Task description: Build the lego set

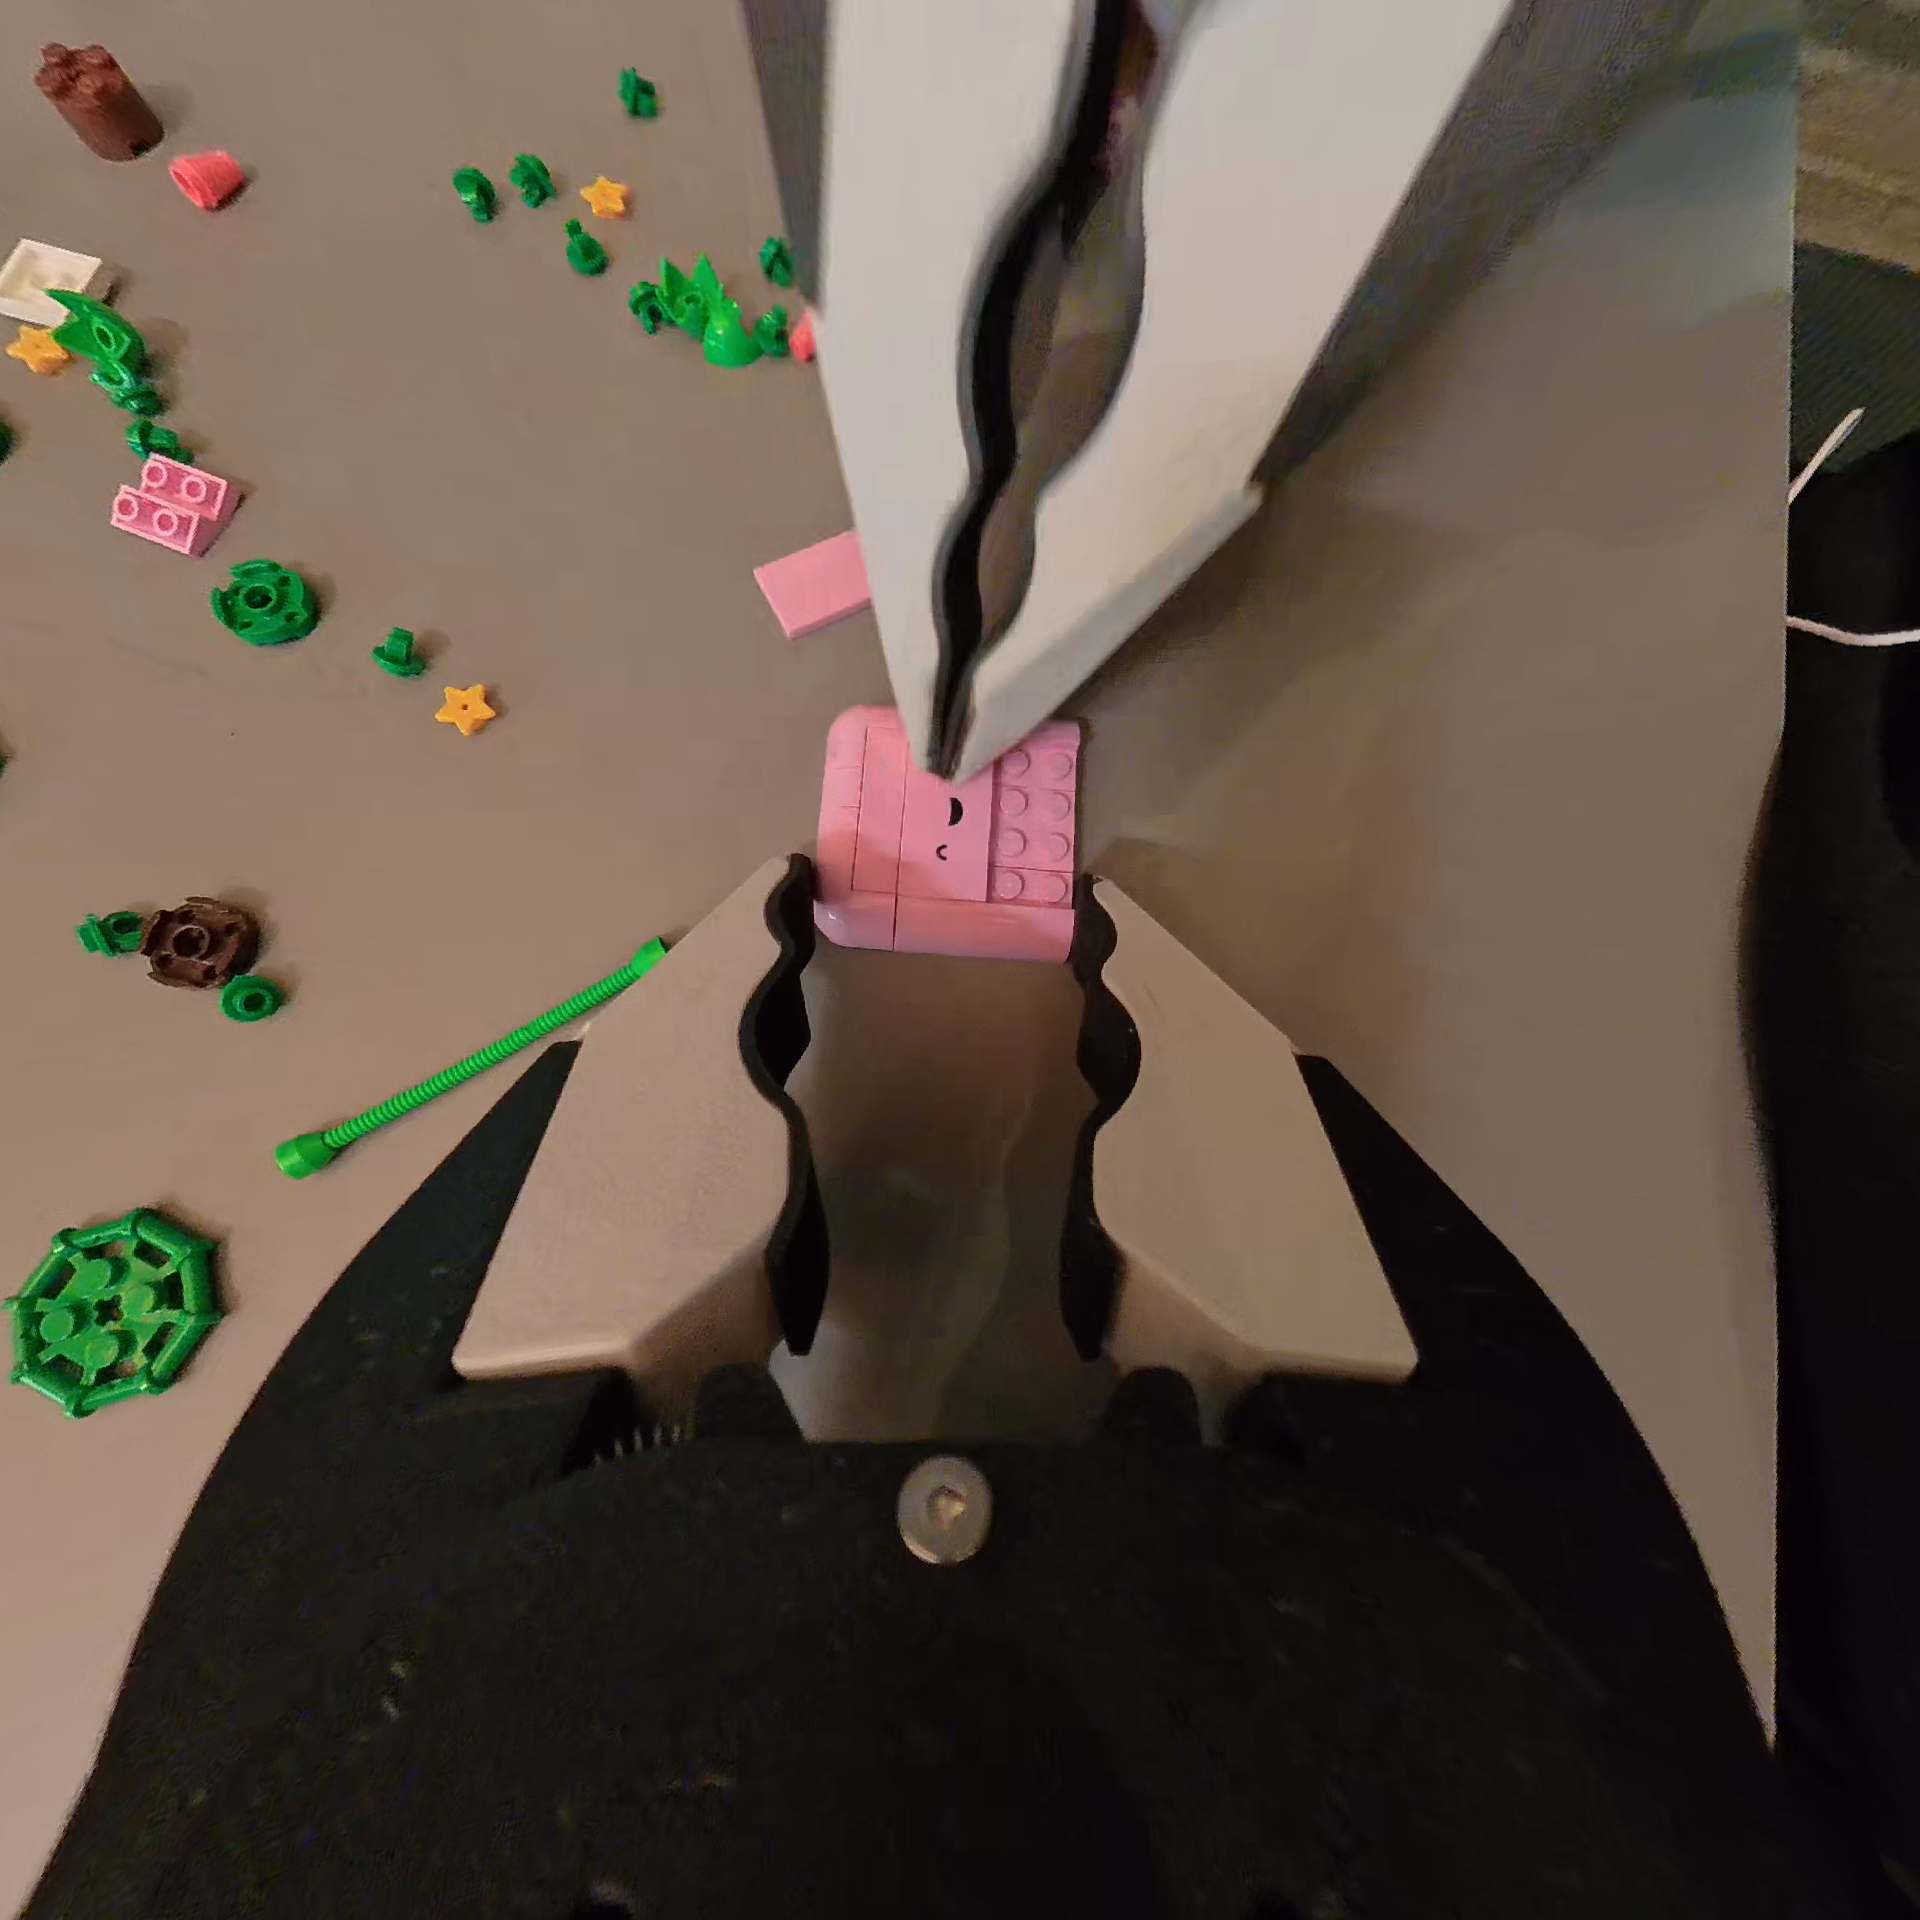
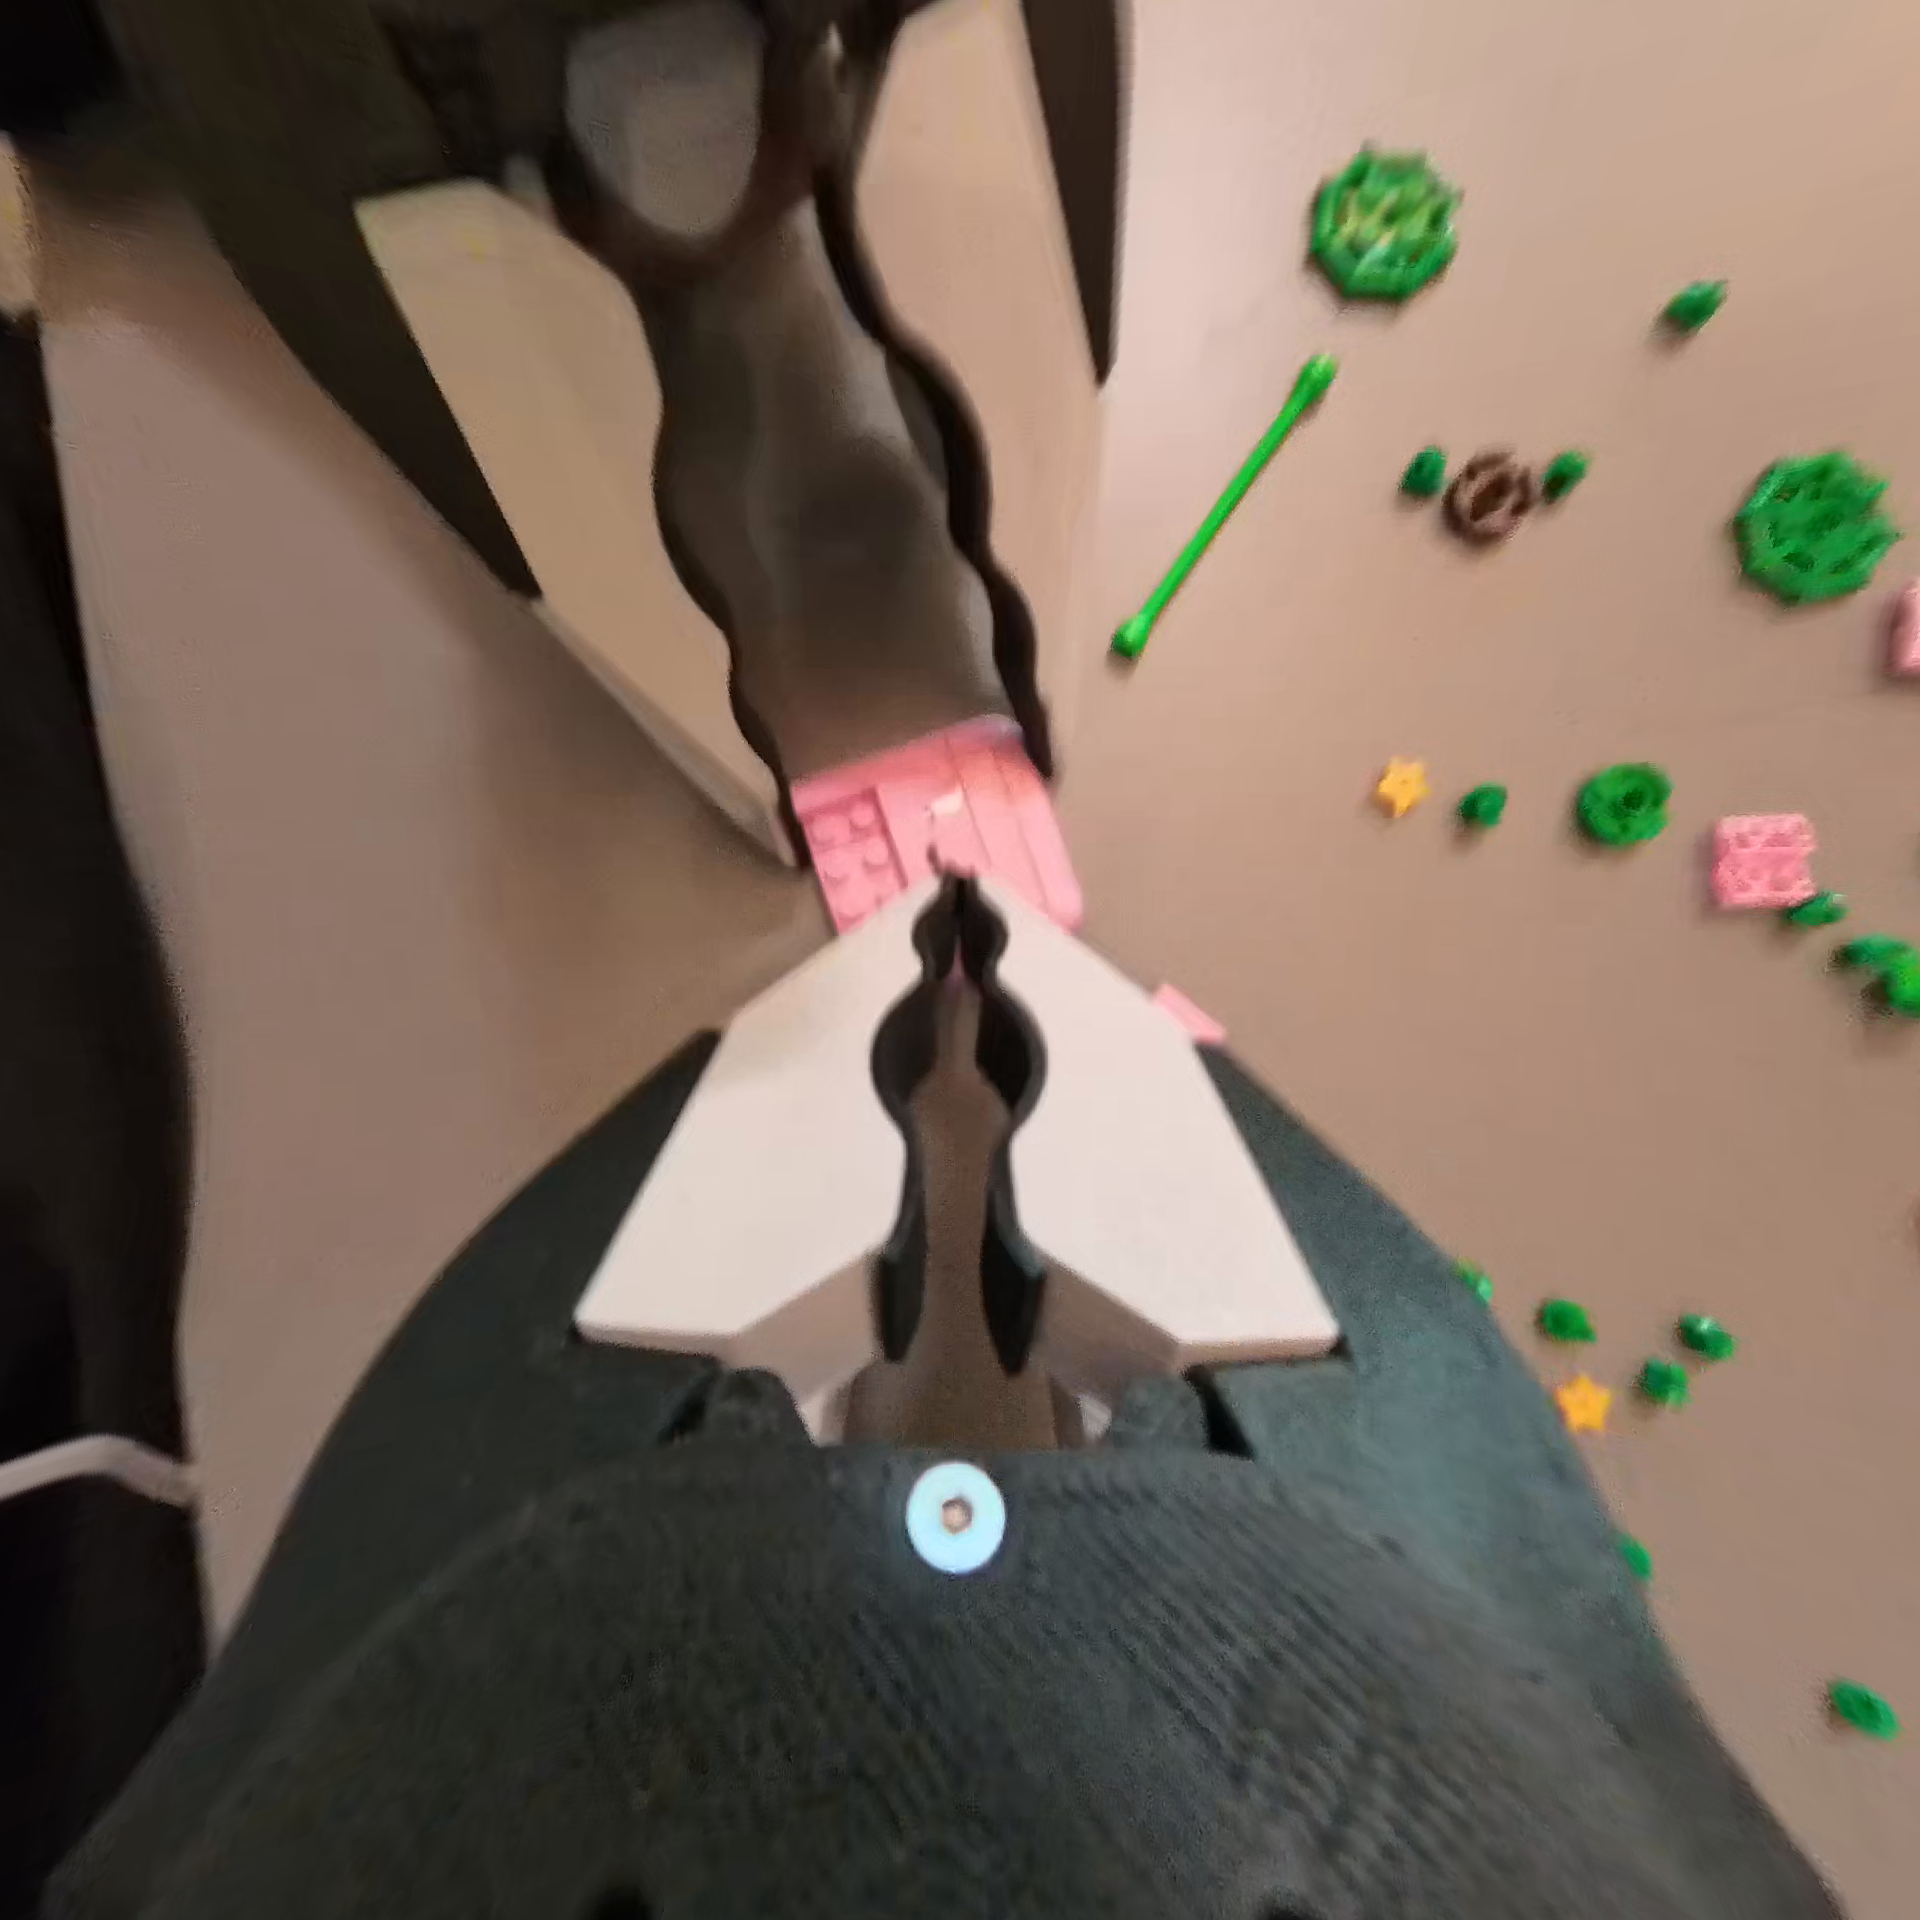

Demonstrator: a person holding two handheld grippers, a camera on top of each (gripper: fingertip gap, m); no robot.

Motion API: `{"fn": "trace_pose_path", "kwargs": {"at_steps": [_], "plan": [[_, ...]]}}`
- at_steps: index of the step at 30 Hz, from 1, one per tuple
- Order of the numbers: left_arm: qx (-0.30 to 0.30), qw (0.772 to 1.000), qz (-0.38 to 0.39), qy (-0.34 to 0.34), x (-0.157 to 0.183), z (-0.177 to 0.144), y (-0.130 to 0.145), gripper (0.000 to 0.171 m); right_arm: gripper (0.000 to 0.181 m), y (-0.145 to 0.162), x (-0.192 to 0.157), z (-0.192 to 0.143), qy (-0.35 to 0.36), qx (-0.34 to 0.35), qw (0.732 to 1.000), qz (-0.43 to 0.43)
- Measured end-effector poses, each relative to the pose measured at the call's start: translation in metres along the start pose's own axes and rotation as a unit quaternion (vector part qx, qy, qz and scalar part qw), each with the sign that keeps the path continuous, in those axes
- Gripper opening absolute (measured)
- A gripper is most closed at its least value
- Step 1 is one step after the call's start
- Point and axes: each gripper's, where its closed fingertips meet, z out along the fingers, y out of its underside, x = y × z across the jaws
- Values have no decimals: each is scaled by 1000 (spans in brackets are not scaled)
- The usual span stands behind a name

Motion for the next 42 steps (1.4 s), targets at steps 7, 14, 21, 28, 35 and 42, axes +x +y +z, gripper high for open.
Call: {"fn": "trace_pose_path", "kwargs": {"at_steps": [7,14,21,28,35,42], "plan": [[0,1000,1,-1,0,0,0,47,0,-1,-1,-3,18,41,999,23],[-1,1000,1,-2,0,0,0,47,0,-14,-4,2,23,62,997,25],[-1,1000,1,0,1,0,1,47,0,-24,-3,3,11,83,995,59],[-1,1000,1,-1,1,0,1,47,0,-18,-4,13,11,78,993,91],[-1,1000,1,-1,1,0,1,47,0,1,10,0,58,58,989,119],[-2,1000,2,-3,1,0,1,47,0,1,3,-7,61,68,989,115]]}}
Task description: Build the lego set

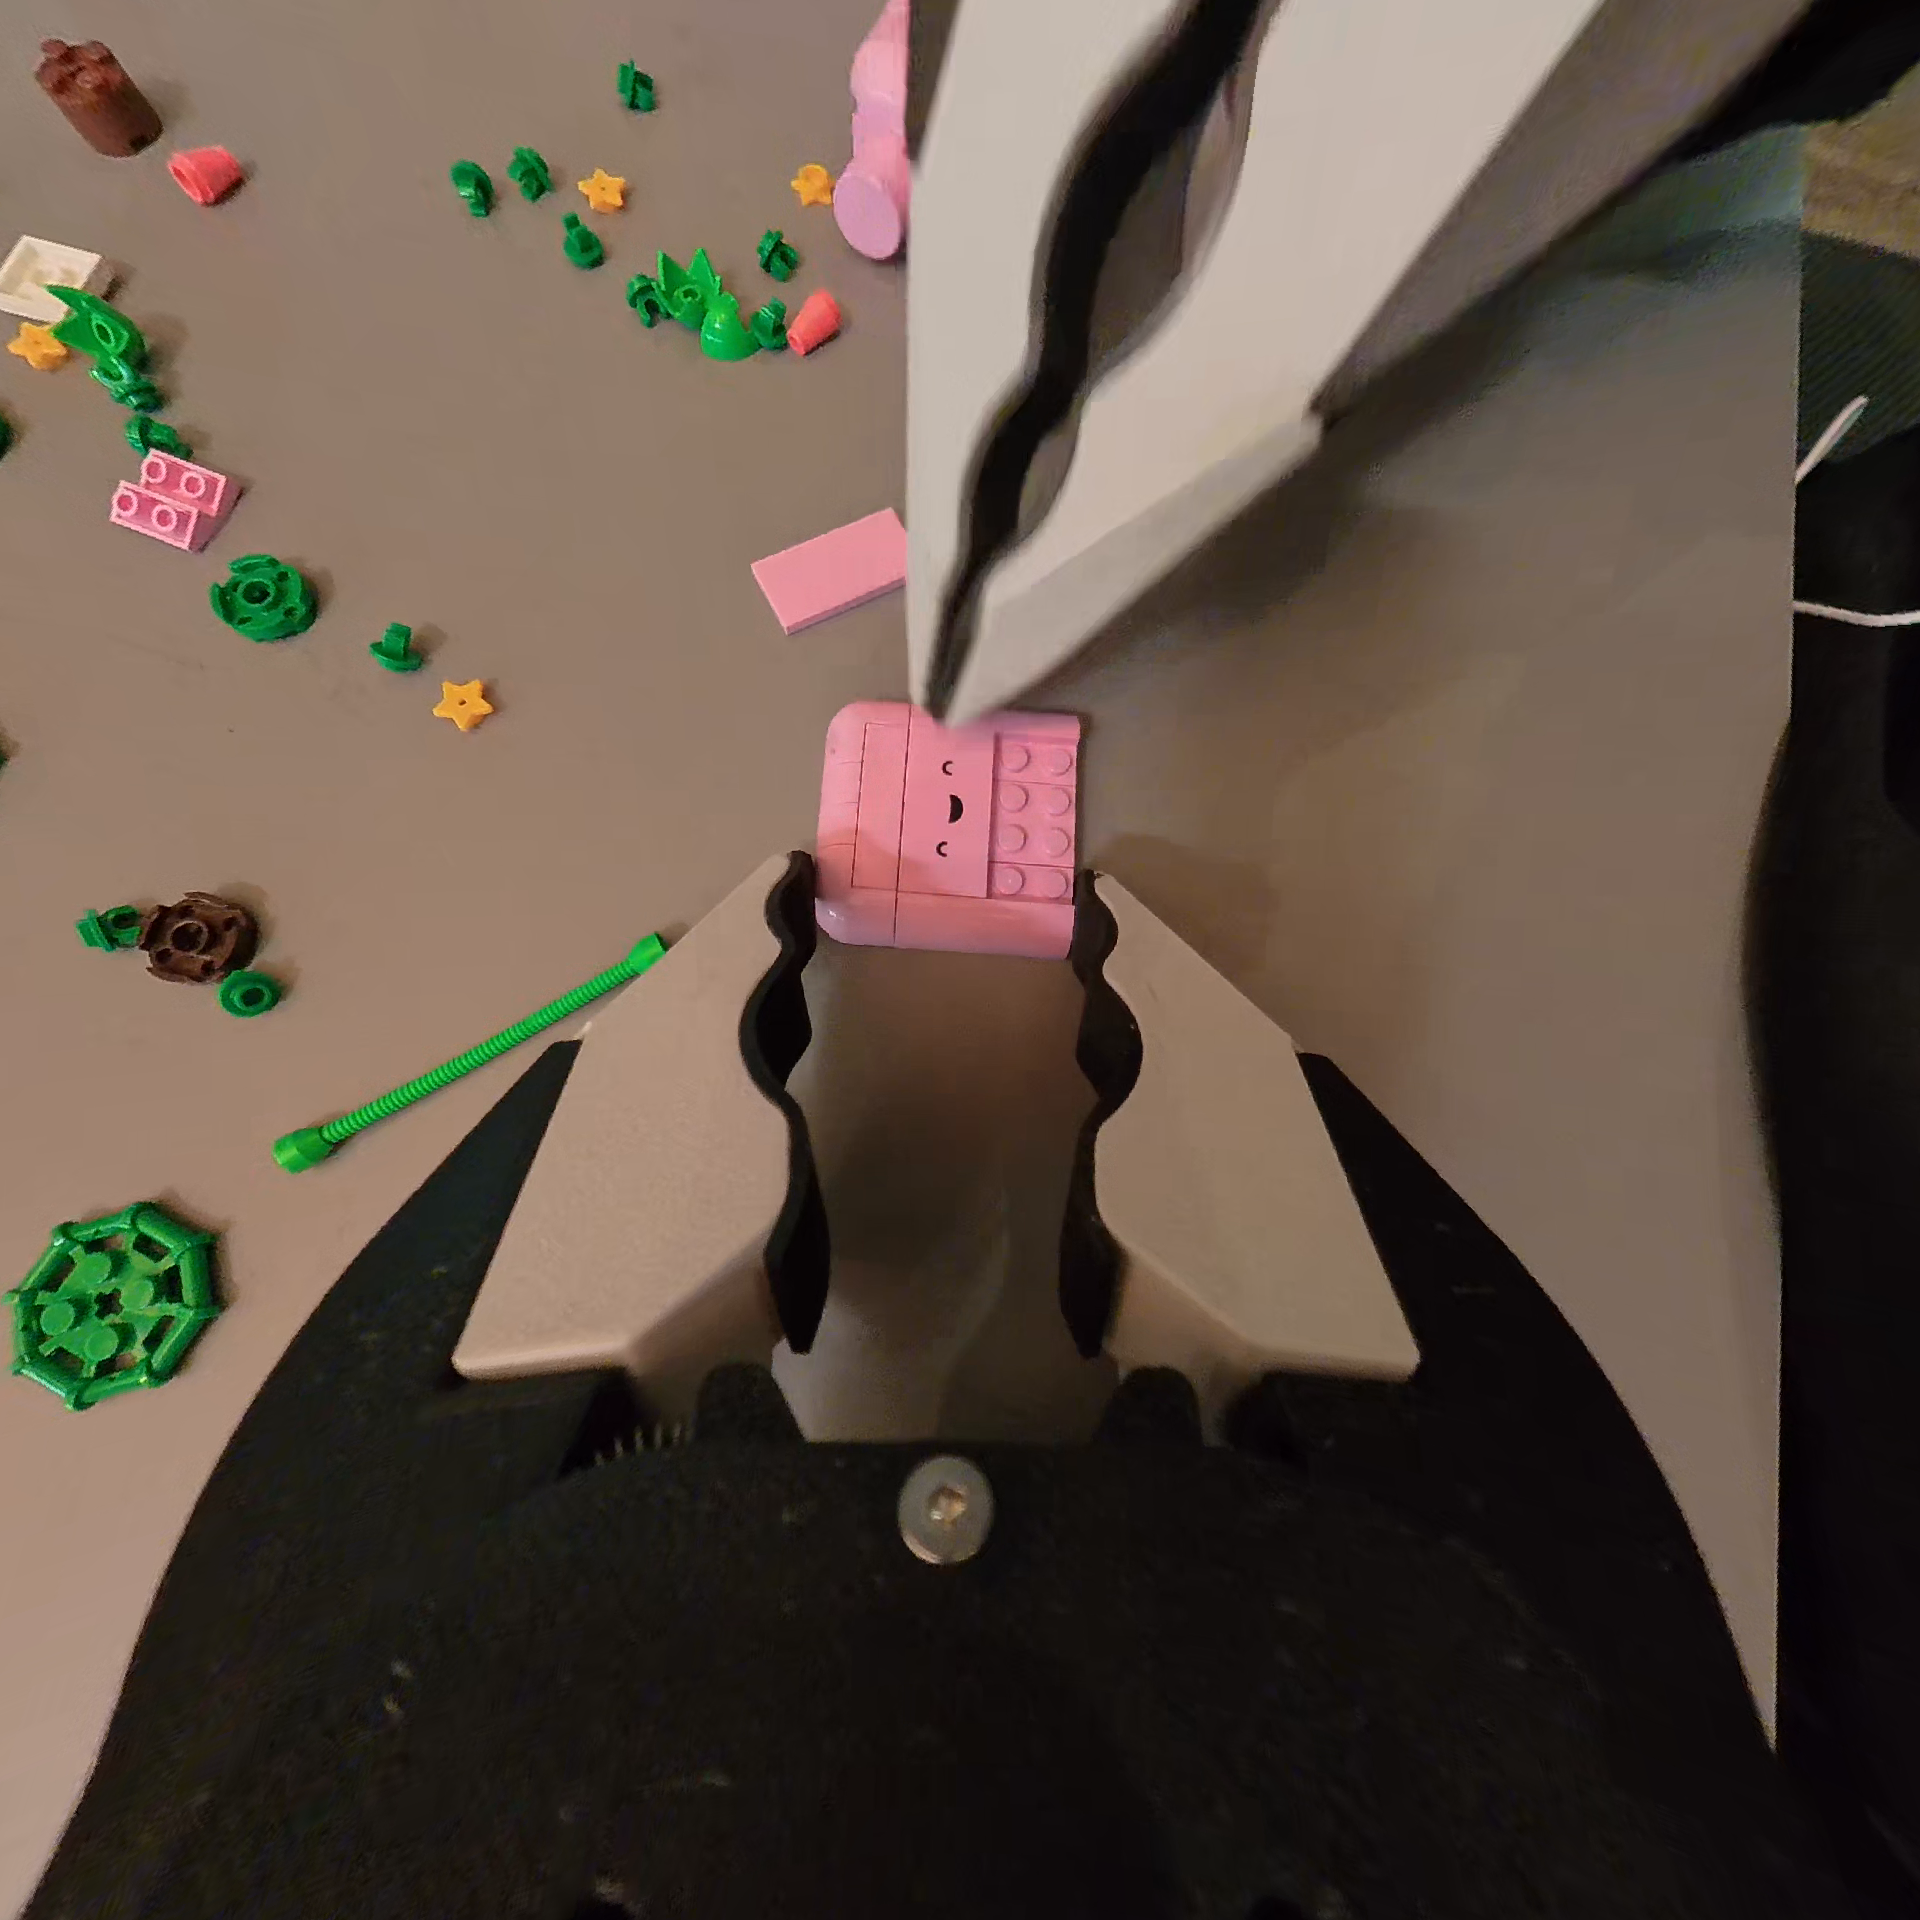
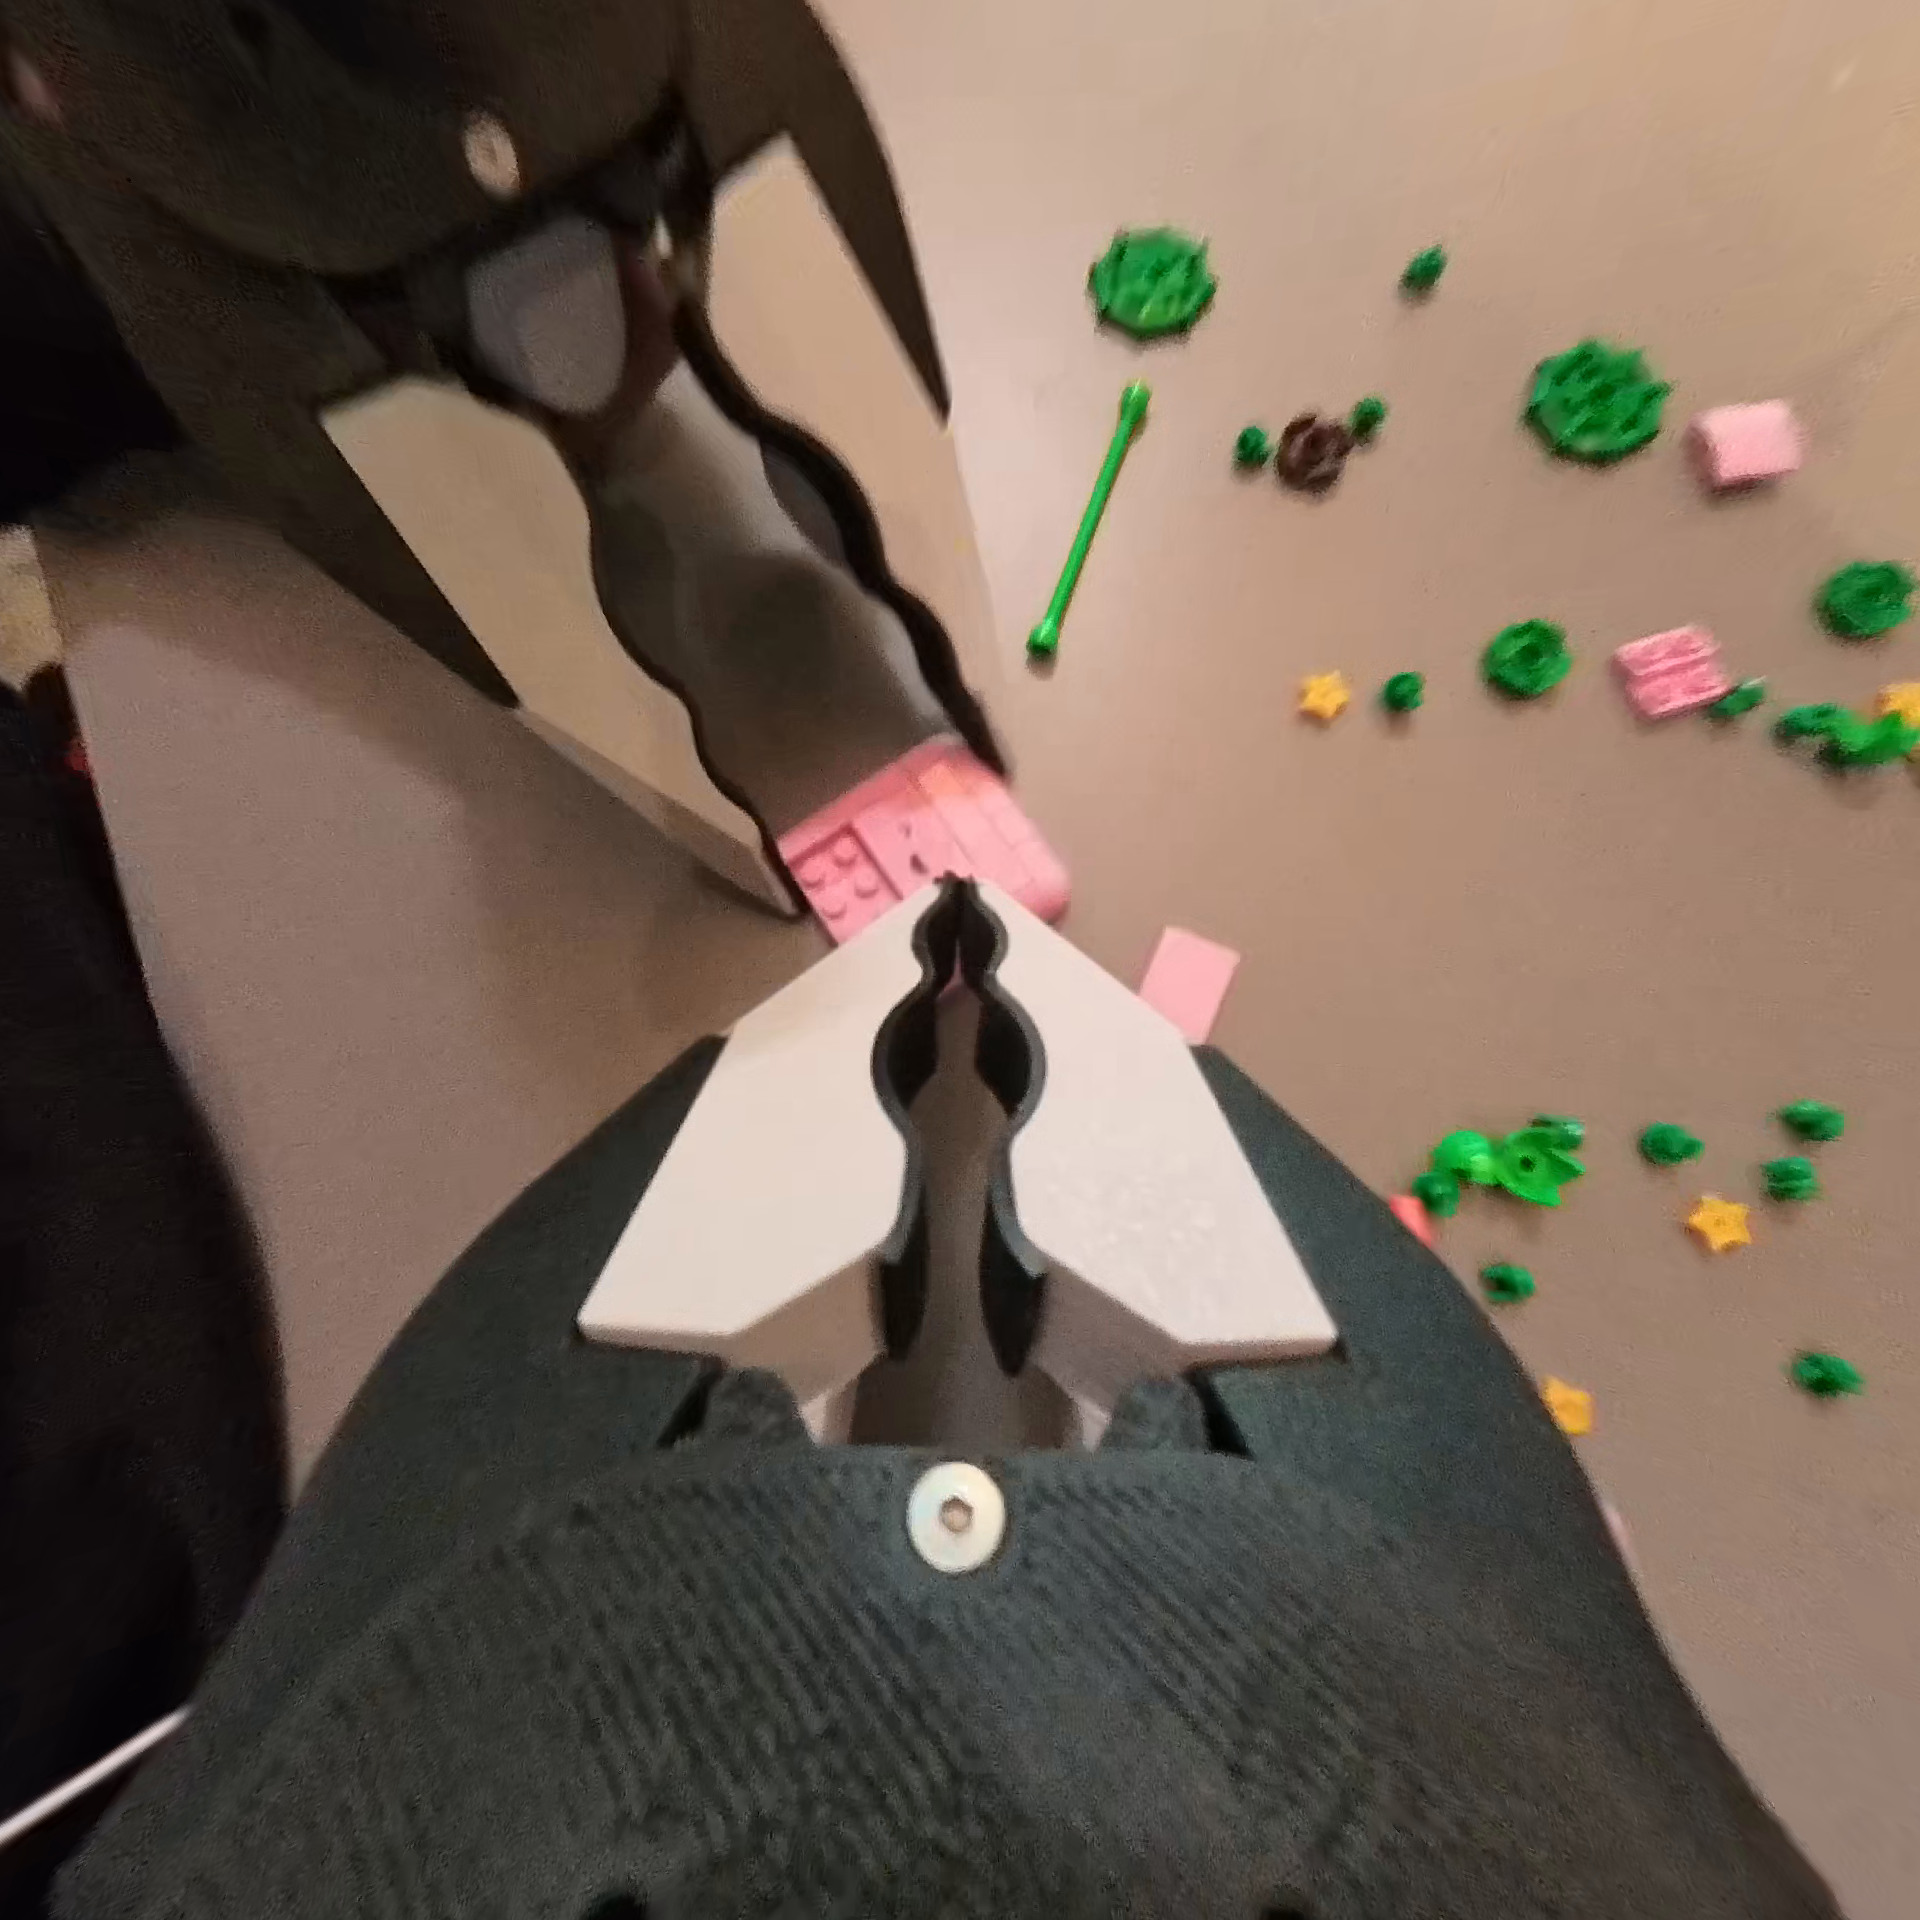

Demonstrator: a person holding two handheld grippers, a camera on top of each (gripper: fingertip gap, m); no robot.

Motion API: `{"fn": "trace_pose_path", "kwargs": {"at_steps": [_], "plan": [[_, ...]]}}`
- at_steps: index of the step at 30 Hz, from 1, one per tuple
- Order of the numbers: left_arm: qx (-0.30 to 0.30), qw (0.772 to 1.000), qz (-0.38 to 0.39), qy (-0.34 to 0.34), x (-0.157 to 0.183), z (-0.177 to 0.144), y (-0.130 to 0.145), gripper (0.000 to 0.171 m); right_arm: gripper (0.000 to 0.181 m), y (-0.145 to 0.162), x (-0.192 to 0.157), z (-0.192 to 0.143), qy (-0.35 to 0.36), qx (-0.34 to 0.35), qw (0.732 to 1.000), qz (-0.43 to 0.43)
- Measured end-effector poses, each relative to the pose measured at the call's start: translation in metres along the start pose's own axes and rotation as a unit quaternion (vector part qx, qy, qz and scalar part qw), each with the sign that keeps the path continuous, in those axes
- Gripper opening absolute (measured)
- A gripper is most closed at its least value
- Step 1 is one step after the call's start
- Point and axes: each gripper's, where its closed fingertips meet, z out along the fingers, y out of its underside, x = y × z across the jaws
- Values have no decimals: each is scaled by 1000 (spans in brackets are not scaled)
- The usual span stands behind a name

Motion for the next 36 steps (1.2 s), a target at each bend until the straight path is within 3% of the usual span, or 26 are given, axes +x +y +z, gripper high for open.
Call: {"fn": "trace_pose_path", "kwargs": {"at_steps": [2,4,6,10,13,16,17,21,24,29,31,32,33,36], "plan": [[0,1000,1,-1,0,0,0,47,0,5,0,2,-5,-2,1000,9],[0,1000,1,-1,0,0,0,47,0,-9,7,-8,12,34,999,16],[0,1000,1,-1,0,0,0,47,0,2,2,2,-2,5,1000,20],[0,1000,1,-2,0,0,0,48,0,-11,3,-6,15,32,999,4],[0,1000,1,-2,0,0,0,48,0,1,0,5,7,4,1000,6],[0,1000,1,-2,0,0,0,48,0,-6,6,1,50,9,998,-24],[0,1000,1,-2,0,0,0,48,1,3,3,8,42,-7,999,-19],[0,1000,1,-1,0,0,0,48,0,-11,-4,-1,30,38,999,-1],[0,1000,1,-1,0,0,0,48,0,0,-9,6,0,20,999,28],[0,1000,1,-2,0,0,0,48,0,-11,43,-31,122,55,991,1],[0,1000,3,0,1,0,0,48,1,-5,50,-32,117,26,993,18],[0,1000,4,2,1,0,0,47,22,3,51,-26,105,-6,994,28],[0,1000,7,6,3,0,0,47,29,11,49,-20,93,-30,995,35],[-1,1000,13,9,5,0,1,48,25,19,46,-9,74,-50,995,48]]}}
